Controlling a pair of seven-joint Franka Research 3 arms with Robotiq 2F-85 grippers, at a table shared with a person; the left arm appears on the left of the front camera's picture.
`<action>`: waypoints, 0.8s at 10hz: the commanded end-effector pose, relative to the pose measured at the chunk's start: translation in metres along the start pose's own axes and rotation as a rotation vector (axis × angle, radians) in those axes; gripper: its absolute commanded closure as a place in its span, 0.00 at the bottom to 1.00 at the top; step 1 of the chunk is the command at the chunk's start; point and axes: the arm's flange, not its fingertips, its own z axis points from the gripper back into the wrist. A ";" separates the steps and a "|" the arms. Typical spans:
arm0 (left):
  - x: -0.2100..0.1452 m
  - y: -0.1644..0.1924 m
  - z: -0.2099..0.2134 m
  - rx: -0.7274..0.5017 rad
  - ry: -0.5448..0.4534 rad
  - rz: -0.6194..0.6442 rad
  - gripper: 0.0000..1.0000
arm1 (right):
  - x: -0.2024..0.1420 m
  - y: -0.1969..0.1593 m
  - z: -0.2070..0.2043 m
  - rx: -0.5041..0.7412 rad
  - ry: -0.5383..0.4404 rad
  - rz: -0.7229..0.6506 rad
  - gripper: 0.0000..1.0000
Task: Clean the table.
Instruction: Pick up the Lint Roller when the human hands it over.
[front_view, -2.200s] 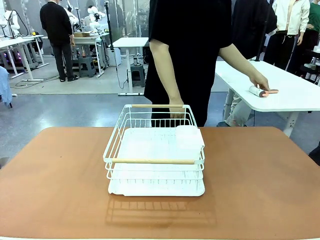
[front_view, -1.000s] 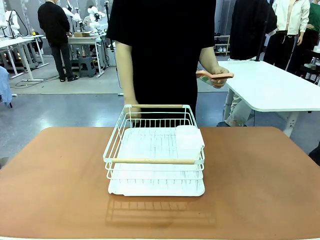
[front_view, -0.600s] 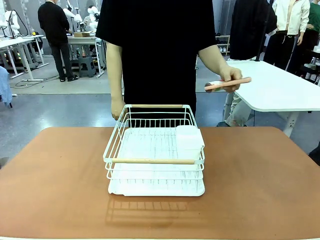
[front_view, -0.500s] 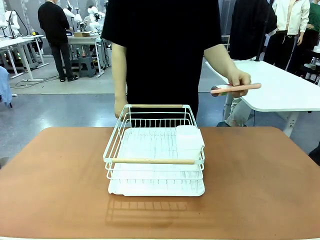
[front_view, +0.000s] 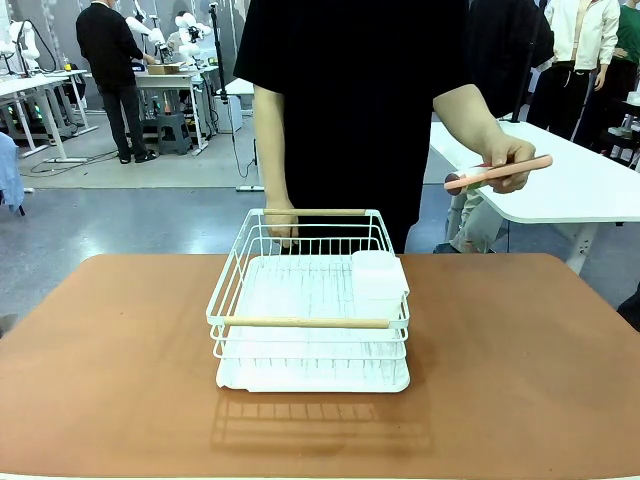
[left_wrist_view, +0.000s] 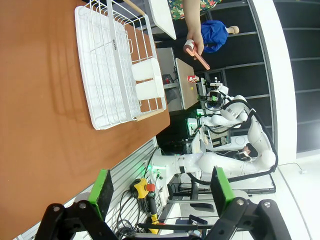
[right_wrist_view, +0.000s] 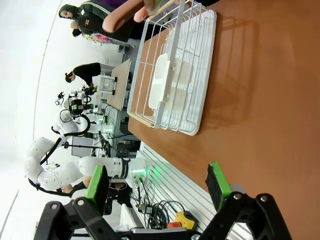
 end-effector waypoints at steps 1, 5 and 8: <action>-0.001 0.001 0.002 -0.018 0.000 -0.019 0.00 | 0.008 0.031 -0.021 -0.079 -0.128 -0.080 0.00; -0.001 0.001 0.002 -0.018 0.000 -0.019 0.00 | 0.020 0.106 -0.052 -0.171 -0.293 -0.376 0.00; -0.001 0.001 0.002 -0.018 0.000 -0.019 0.00 | 0.029 0.146 -0.075 -0.226 -0.293 -0.536 0.00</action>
